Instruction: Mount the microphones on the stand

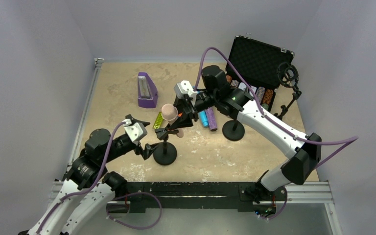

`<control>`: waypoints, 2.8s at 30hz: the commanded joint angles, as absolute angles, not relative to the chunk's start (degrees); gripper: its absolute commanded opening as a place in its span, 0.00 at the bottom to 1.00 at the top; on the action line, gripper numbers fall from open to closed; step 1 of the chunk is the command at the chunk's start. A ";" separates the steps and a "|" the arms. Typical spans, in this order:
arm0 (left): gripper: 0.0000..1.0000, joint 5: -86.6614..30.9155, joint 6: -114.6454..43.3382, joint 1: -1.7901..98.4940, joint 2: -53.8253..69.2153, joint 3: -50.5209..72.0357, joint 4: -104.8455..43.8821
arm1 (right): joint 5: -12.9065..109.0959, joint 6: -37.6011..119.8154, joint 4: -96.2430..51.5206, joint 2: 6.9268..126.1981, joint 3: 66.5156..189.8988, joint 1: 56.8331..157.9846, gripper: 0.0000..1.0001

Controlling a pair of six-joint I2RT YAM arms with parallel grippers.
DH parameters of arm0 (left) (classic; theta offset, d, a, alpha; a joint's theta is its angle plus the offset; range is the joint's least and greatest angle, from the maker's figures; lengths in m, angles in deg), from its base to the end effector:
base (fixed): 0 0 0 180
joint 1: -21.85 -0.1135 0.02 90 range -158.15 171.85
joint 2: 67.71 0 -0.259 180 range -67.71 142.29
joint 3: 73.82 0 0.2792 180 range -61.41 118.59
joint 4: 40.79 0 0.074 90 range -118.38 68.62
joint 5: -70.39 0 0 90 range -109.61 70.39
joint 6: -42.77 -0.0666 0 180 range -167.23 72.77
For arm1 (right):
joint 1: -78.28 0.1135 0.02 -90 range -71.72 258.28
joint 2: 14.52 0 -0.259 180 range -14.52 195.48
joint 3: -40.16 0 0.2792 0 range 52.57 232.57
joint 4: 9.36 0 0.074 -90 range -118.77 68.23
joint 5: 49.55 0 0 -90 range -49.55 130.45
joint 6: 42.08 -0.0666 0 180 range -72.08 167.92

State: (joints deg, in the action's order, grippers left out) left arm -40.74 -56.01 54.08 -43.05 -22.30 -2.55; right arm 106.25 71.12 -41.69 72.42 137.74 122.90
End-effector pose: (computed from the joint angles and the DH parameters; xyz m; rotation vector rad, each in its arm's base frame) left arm 0.1286 -0.1095 0.3209 0.8767 1.5695 -0.6203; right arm 0.2240 0.3064 0.3862 -1.6364 1.0382 1.3517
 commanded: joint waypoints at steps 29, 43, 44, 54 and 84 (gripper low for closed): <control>0.00 -51.55 -53.89 51.04 -33.60 -17.66 -5.66 | 107.90 61.59 -37.23 76.45 139.23 123.91 0.00; 0.27 -49.21 -50.44 50.86 -35.51 -19.50 -6.04 | 110.01 51.13 -27.75 77.64 137.32 123.71 0.09; 0.45 -48.93 -50.33 50.86 -35.80 -19.63 -6.13 | 110.24 51.21 -28.94 77.67 137.67 123.53 0.13; 0.93 -49.15 -50.54 50.86 -37.48 -19.81 -5.28 | 109.33 58.06 -37.22 75.48 139.77 123.01 0.69; 0.99 -42.99 -37.59 50.83 -48.56 -20.99 -2.80 | 99.01 90.73 -70.24 54.41 129.45 117.07 0.92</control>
